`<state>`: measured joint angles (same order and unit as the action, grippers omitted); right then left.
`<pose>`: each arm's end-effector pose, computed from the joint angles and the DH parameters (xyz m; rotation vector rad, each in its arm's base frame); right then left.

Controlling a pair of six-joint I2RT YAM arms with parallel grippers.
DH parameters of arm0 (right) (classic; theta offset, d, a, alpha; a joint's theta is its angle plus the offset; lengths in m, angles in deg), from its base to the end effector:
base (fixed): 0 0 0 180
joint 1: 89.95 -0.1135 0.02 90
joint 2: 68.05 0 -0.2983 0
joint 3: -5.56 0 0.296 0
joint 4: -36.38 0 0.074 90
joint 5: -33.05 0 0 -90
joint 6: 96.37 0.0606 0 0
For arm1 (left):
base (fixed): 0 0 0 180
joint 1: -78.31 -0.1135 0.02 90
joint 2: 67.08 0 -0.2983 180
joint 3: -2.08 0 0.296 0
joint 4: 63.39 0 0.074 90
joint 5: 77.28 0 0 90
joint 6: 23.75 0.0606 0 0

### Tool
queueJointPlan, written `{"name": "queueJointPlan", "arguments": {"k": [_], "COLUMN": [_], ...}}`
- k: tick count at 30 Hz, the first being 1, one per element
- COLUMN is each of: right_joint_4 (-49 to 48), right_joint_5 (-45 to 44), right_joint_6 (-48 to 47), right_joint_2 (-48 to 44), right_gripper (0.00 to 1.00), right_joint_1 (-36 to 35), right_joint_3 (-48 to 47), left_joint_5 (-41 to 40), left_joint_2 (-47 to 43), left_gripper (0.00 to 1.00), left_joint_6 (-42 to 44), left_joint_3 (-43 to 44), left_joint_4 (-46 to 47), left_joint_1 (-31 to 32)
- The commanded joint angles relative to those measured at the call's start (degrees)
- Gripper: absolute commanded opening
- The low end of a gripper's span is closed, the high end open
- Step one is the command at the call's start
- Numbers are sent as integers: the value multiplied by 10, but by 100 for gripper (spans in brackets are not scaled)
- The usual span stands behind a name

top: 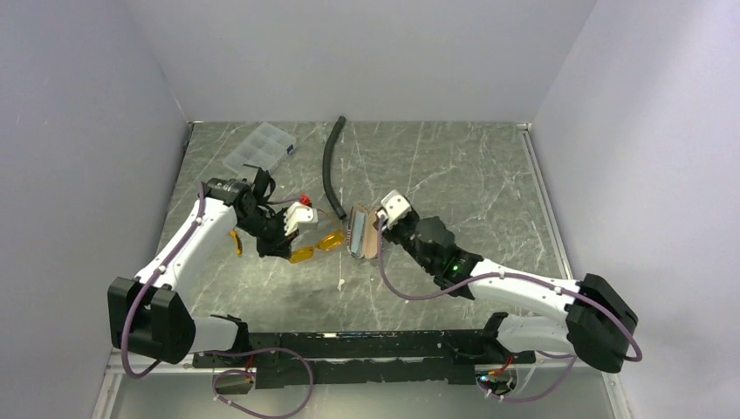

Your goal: Organize the sunglasses

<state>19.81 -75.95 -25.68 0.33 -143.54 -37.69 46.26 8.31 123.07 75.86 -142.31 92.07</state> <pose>0.1986 0.2361 0.2456 -0.8116 1.5103 0.1591 0.2457 -0.0946 0.2710 1.6135 2.1631 -0.6742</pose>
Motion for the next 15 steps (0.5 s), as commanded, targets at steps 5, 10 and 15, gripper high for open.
{"name": "queueJointPlan", "arguments": {"k": [5,10,15], "right_joint_4": [122,176,192], "right_joint_5": [83,145,272], "right_joint_6": [147,171,155], "right_joint_2": [15,78,113], "right_gripper": [29,2,0], "right_joint_1": [19,32,32], "right_joint_3": [-108,-170,-201], "left_joint_5": [50,37,55], "left_joint_2": [-43,-57,-68], "left_gripper": [3,3,3], "left_joint_6": [73,67,68], "left_joint_3": [46,43,52], "left_joint_4": [-64,-58,-62], "left_joint_1": [57,91,105]}}
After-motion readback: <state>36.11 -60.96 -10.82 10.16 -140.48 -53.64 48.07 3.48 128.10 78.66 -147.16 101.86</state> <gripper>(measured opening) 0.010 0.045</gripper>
